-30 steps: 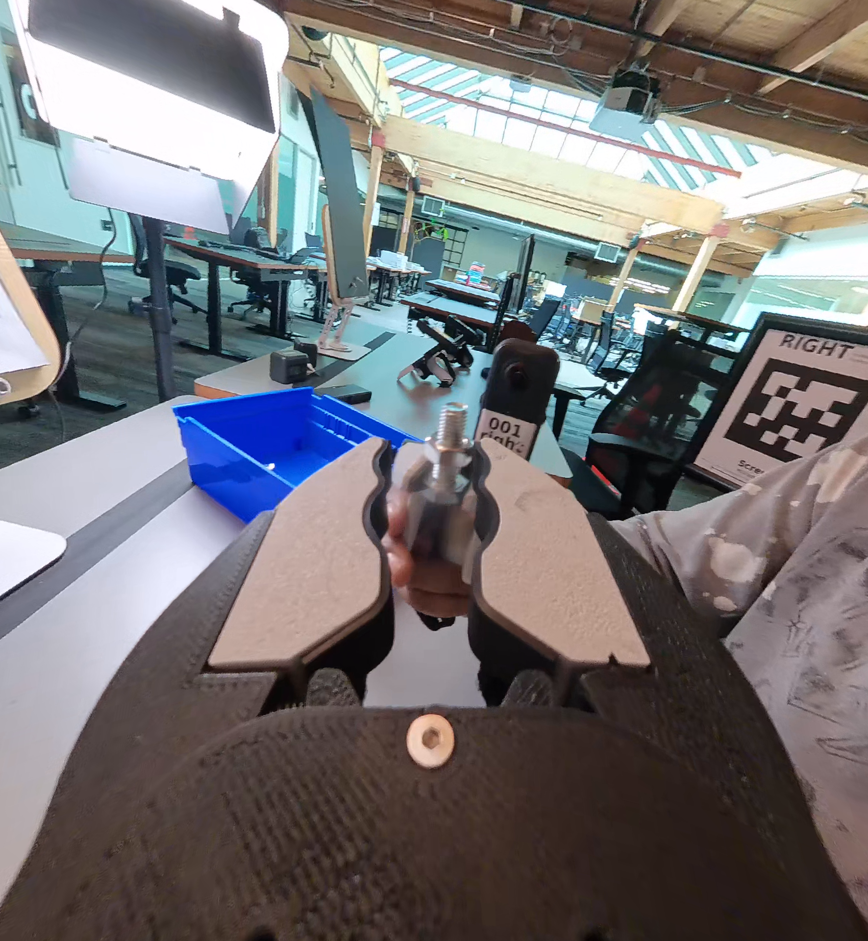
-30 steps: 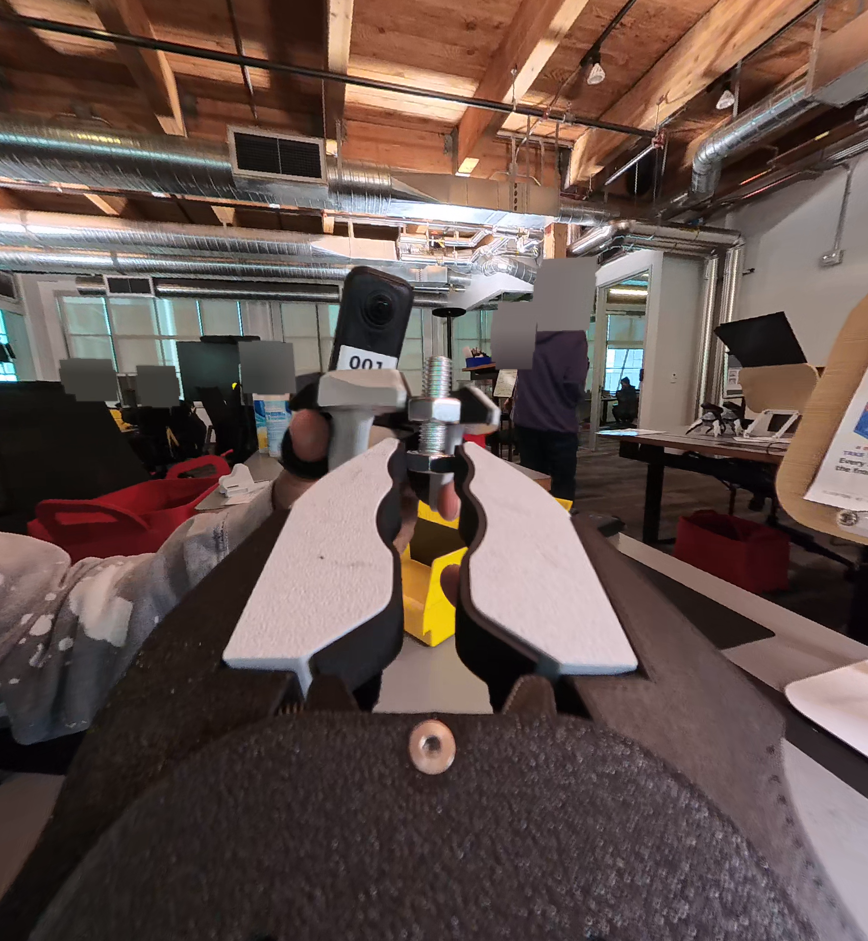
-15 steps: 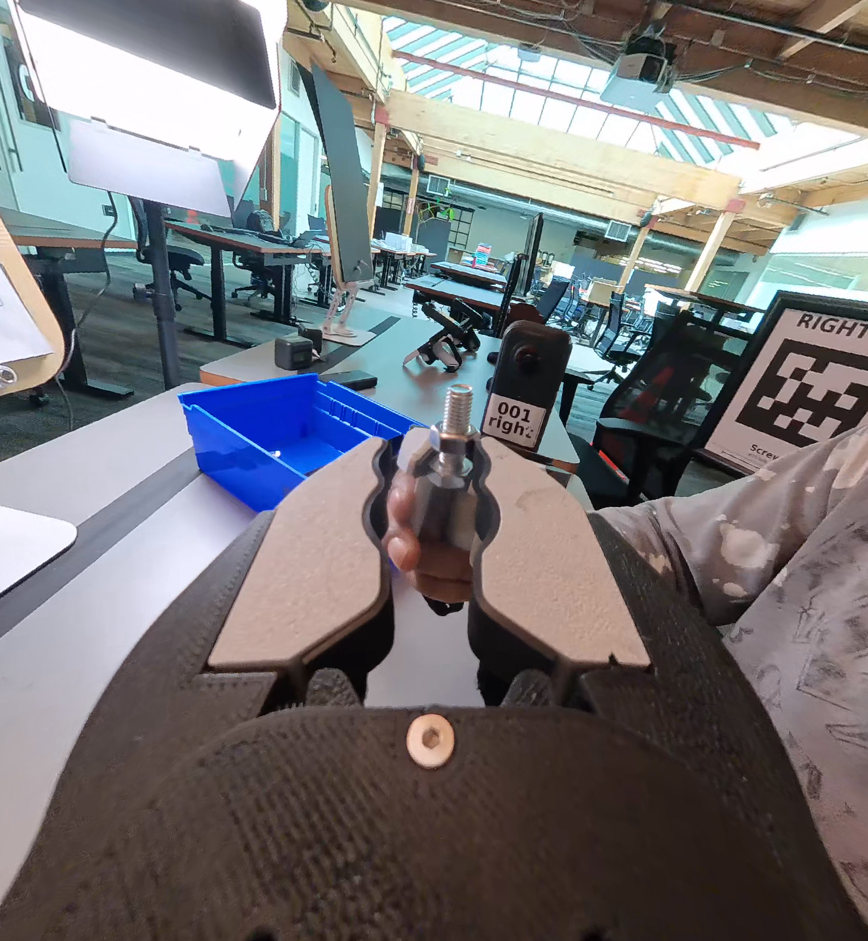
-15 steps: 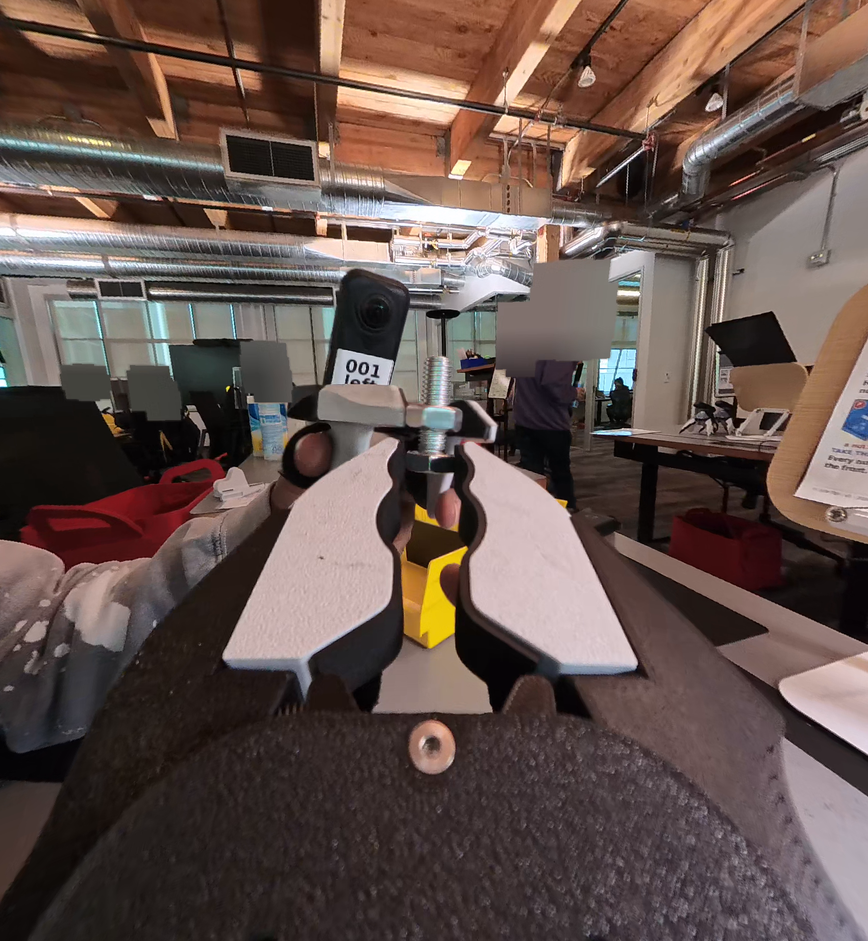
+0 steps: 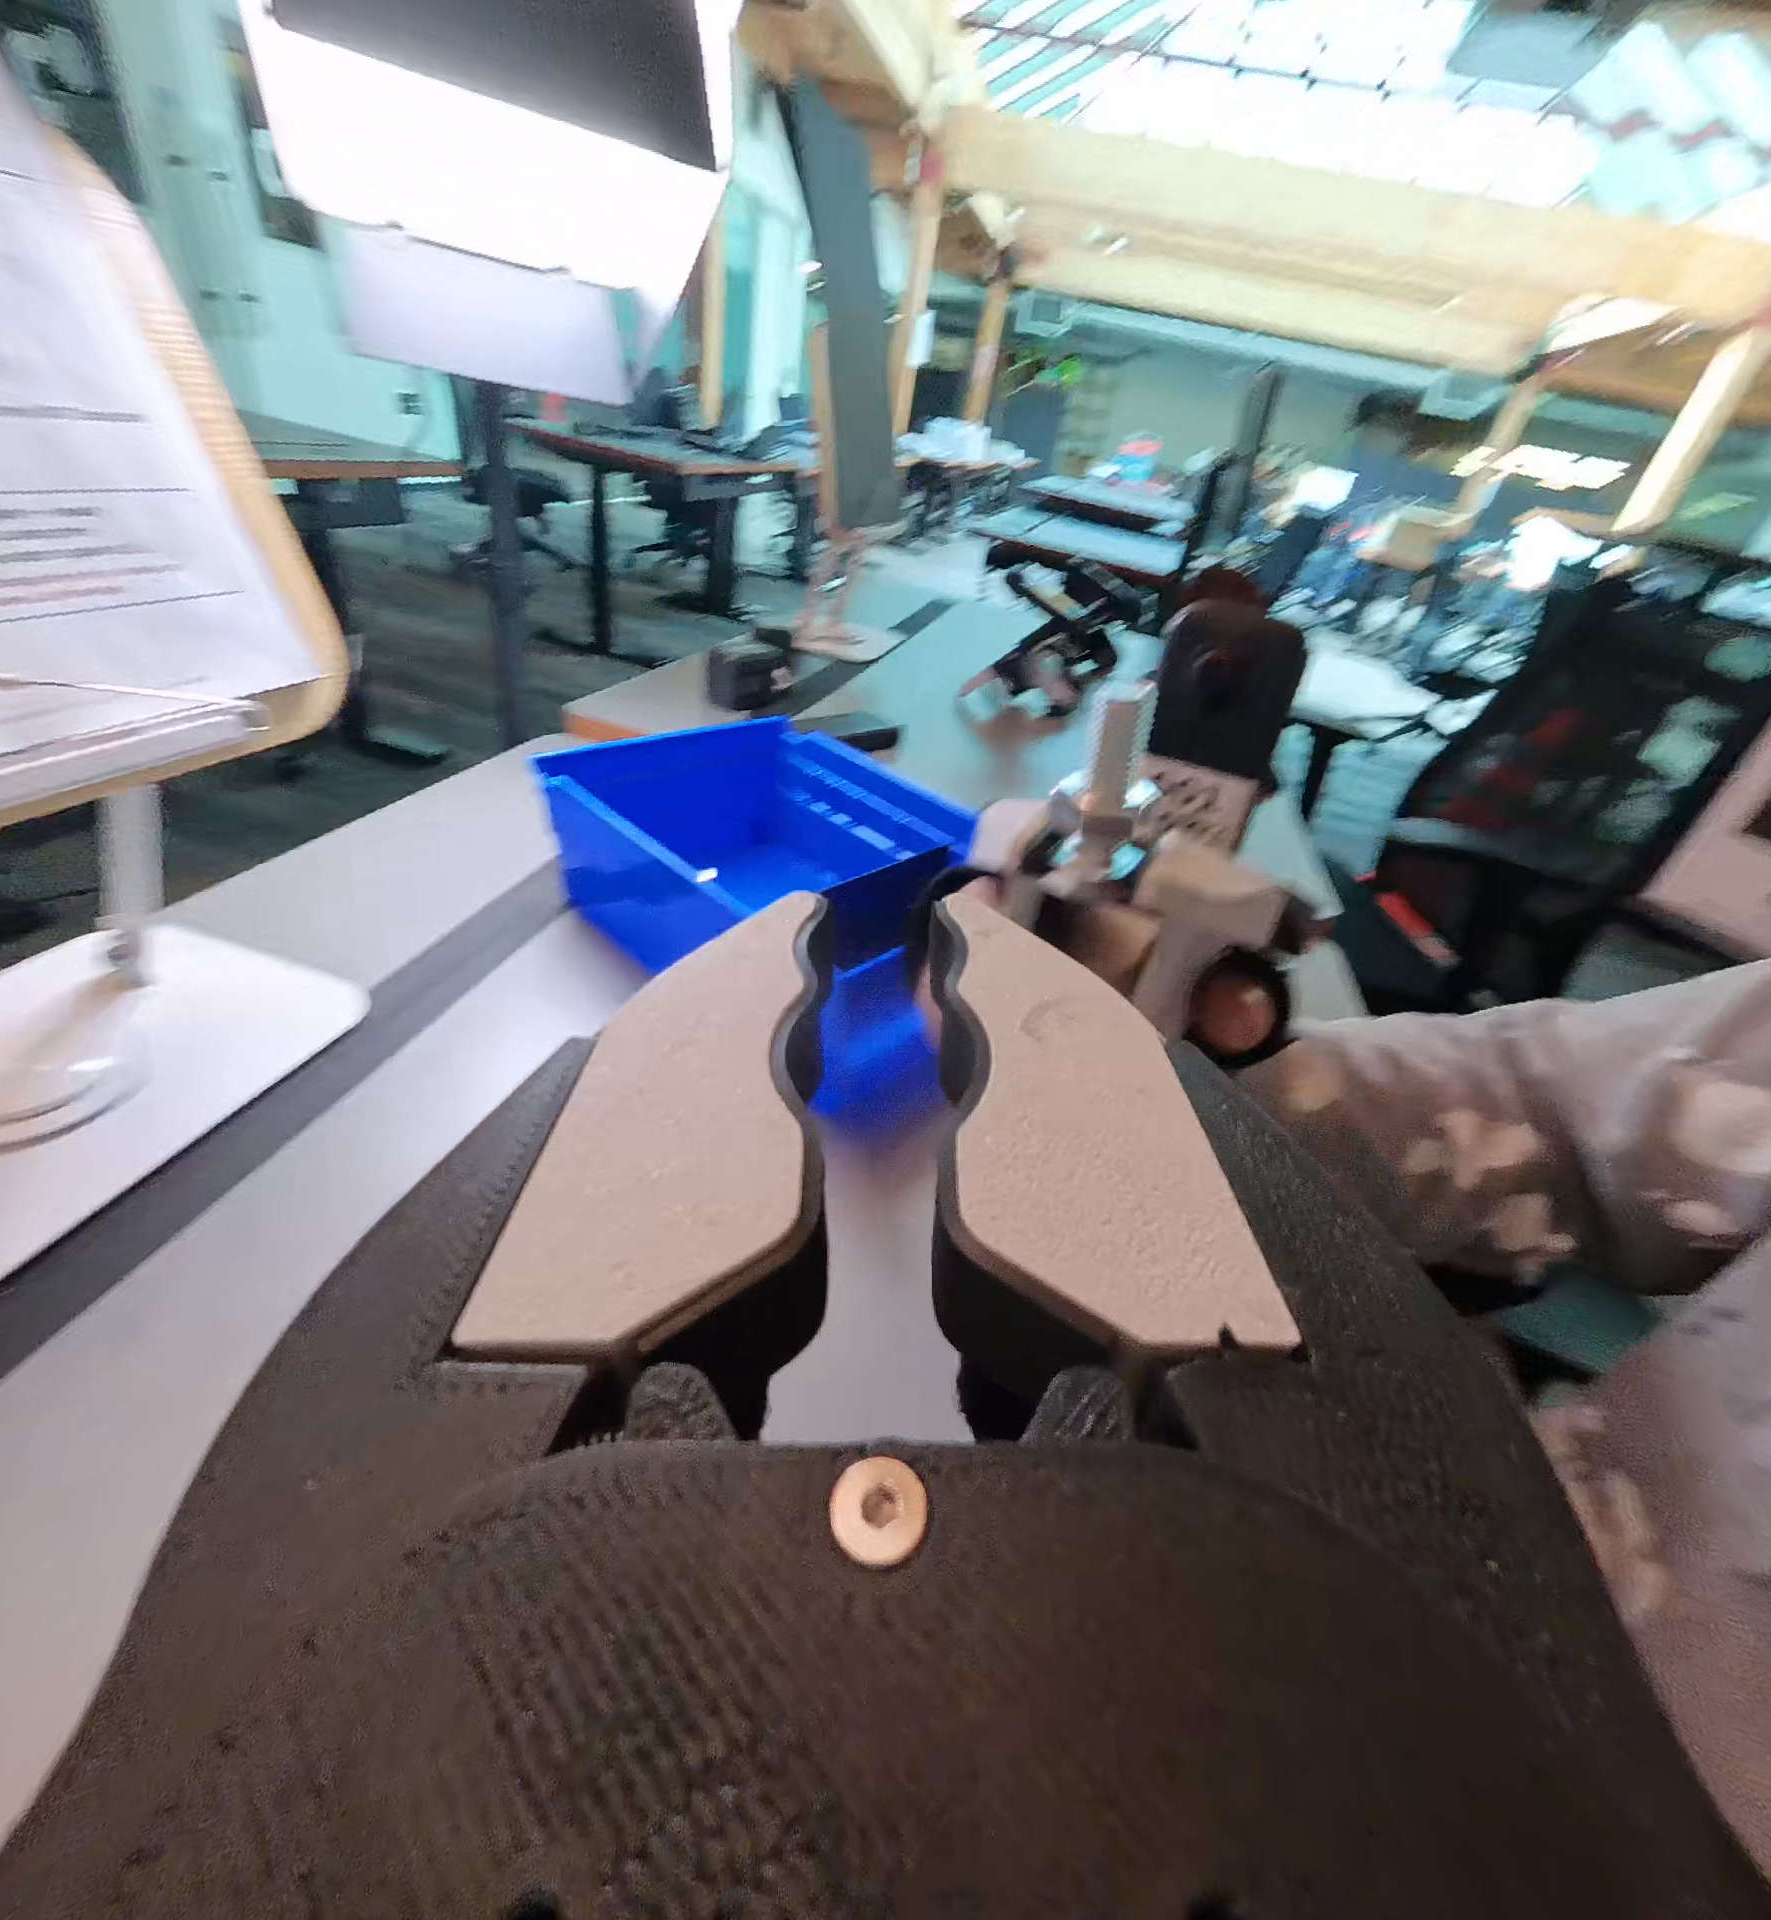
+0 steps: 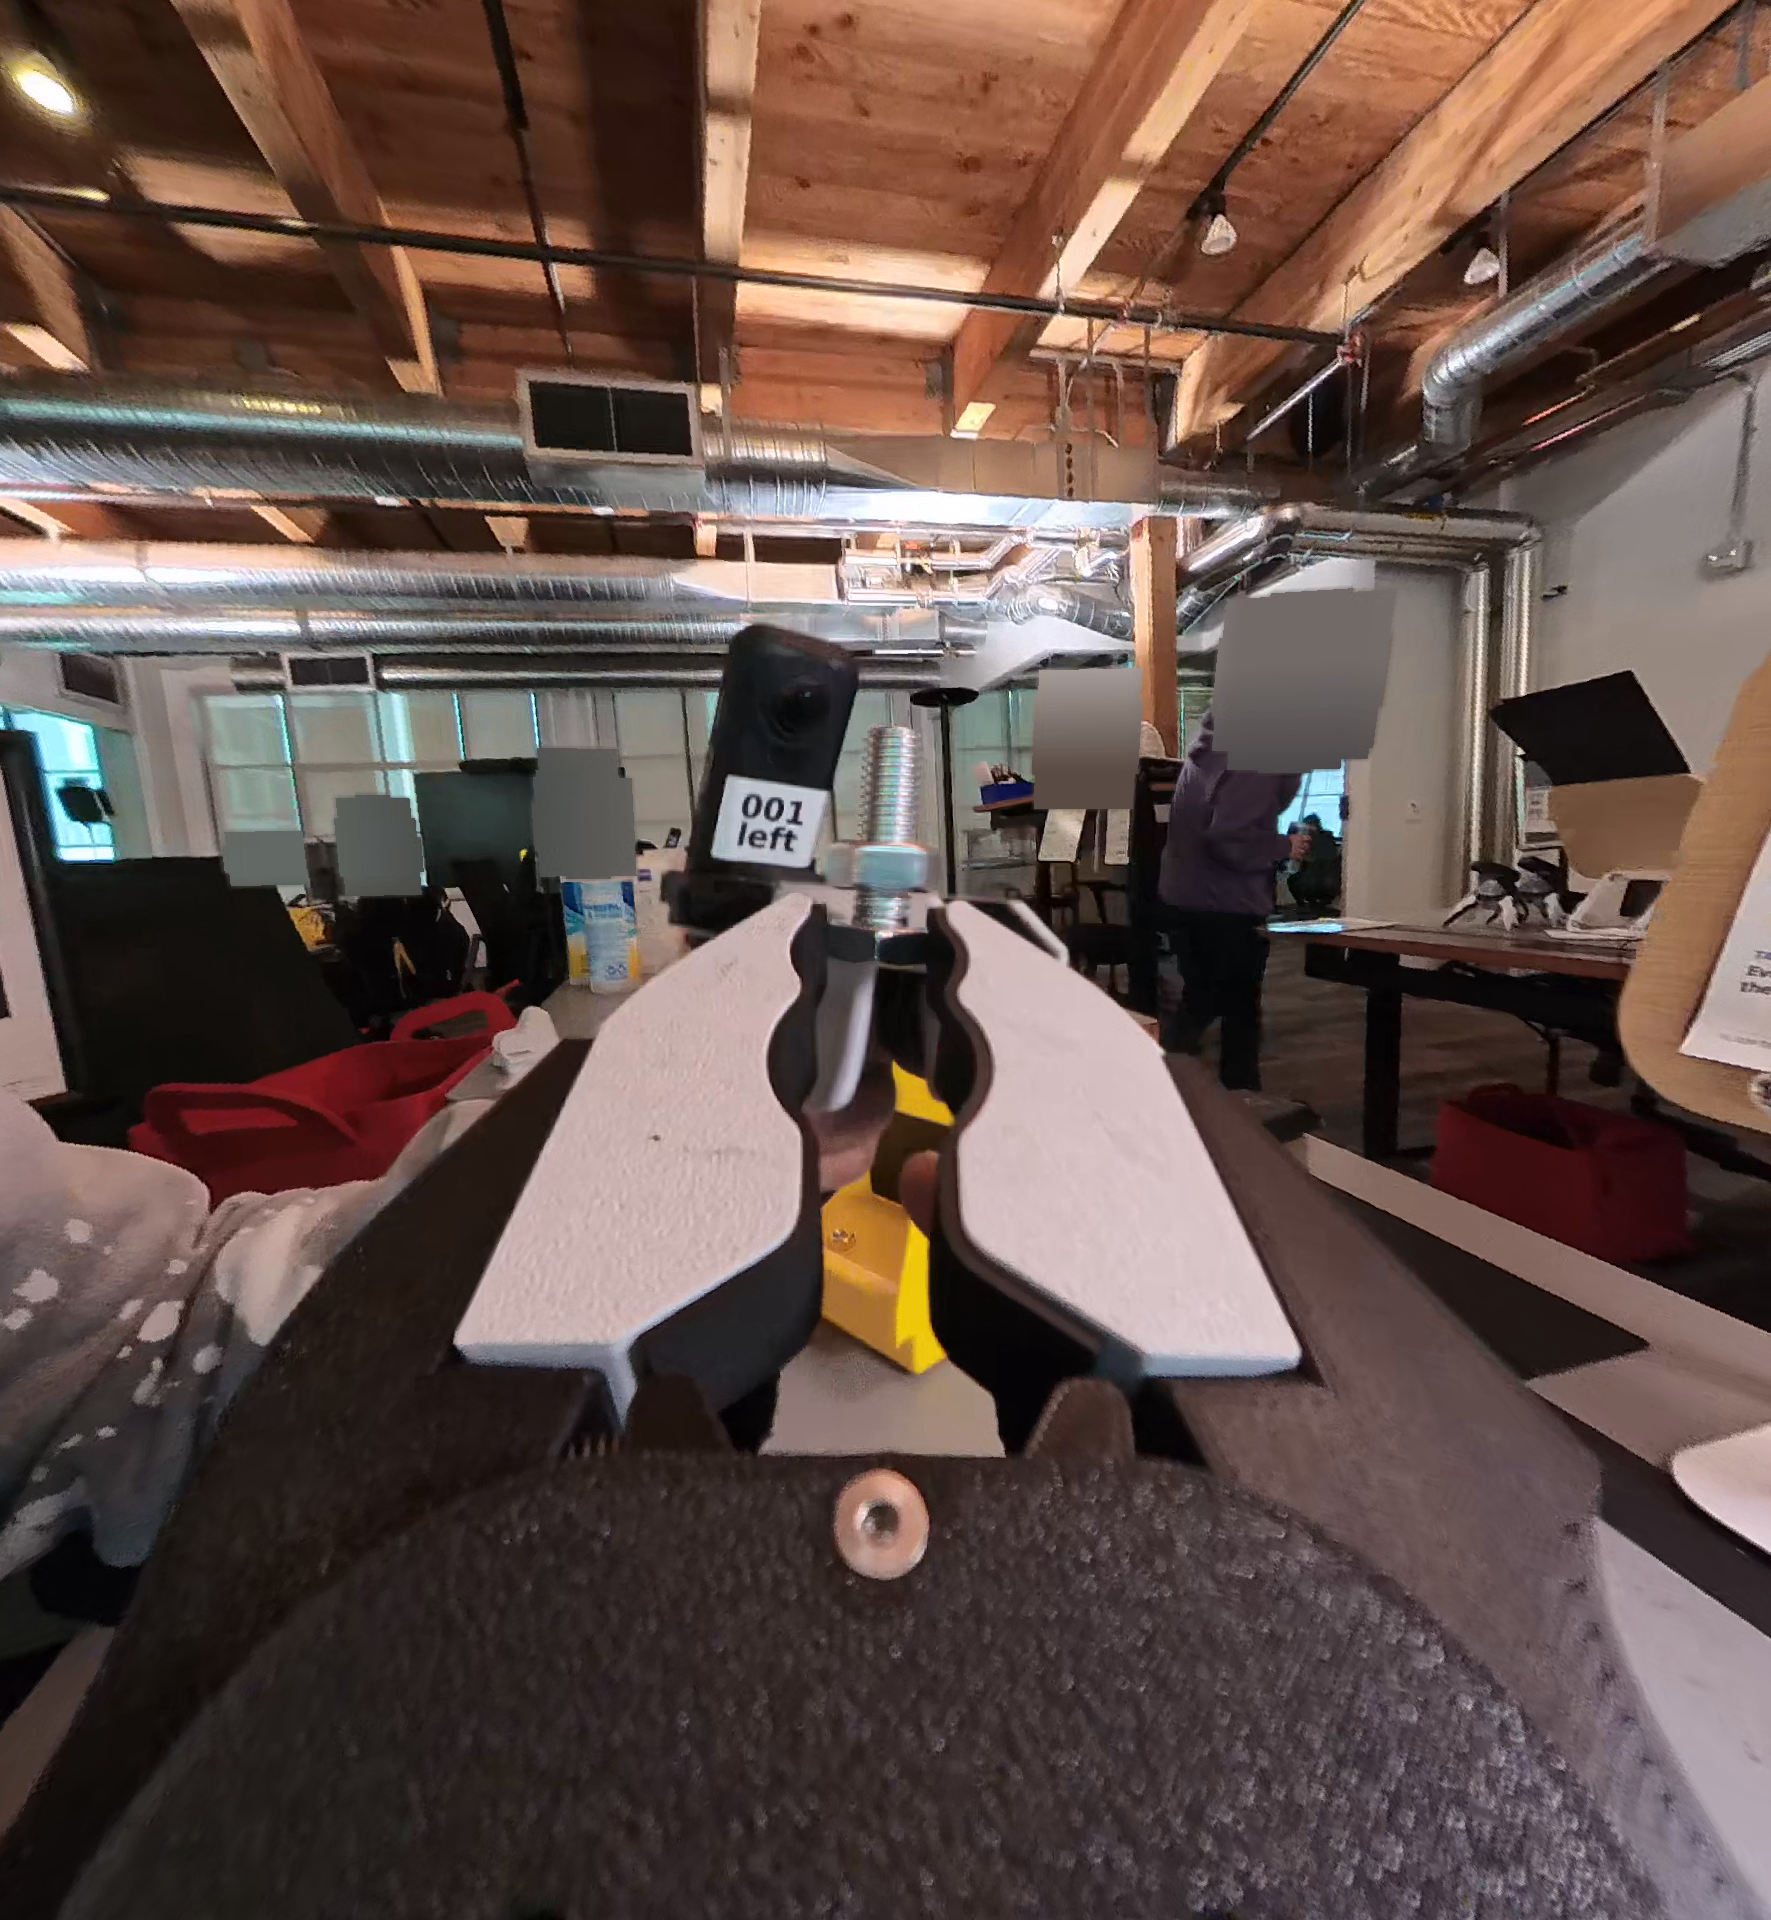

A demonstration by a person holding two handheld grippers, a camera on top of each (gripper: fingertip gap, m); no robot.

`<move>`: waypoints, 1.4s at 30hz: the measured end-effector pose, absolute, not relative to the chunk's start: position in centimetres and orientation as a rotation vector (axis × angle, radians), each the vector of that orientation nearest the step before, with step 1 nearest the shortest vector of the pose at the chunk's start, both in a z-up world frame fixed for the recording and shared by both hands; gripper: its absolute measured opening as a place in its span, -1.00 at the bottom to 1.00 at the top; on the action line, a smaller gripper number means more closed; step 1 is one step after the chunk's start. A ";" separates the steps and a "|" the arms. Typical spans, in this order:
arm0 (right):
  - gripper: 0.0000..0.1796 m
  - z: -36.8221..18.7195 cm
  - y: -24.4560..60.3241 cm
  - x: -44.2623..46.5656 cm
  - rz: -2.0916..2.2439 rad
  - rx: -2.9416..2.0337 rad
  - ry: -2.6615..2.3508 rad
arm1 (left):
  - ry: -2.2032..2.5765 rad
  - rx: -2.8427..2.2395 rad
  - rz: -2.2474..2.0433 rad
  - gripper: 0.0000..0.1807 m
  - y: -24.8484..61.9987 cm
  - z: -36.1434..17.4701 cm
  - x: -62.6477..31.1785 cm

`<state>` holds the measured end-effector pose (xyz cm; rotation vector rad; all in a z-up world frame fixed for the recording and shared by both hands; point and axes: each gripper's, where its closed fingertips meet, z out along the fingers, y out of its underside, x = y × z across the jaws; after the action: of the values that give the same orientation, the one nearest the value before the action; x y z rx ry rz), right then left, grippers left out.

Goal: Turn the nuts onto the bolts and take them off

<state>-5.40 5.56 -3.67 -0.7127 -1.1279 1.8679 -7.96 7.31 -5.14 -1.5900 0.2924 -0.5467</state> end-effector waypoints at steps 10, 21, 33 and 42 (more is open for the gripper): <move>-0.80 -4.7 5.3 -6.4 1.788 -0.764 -1.186 | 0.371 -1.536 -0.697 -0.68 6.4 -4.4 -5.7; -0.80 -4.5 5.9 -6.2 1.793 -0.767 -1.172 | 0.346 -1.529 -0.648 -0.74 6.3 -4.1 -6.7; -0.80 -4.6 6.8 -6.3 1.730 -0.794 -1.182 | 0.257 -1.596 -0.495 -0.83 7.2 -5.3 -9.7; -0.80 -5.9 25.8 -3.9 1.081 -1.350 -1.102 | -0.011 -1.537 -0.196 -0.99 6.9 -5.4 -17.8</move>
<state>-3.93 25.80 -5.90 -1.3500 -1.1019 1.0807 -17.78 6.86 -5.41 -1.5373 -0.0107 -0.1958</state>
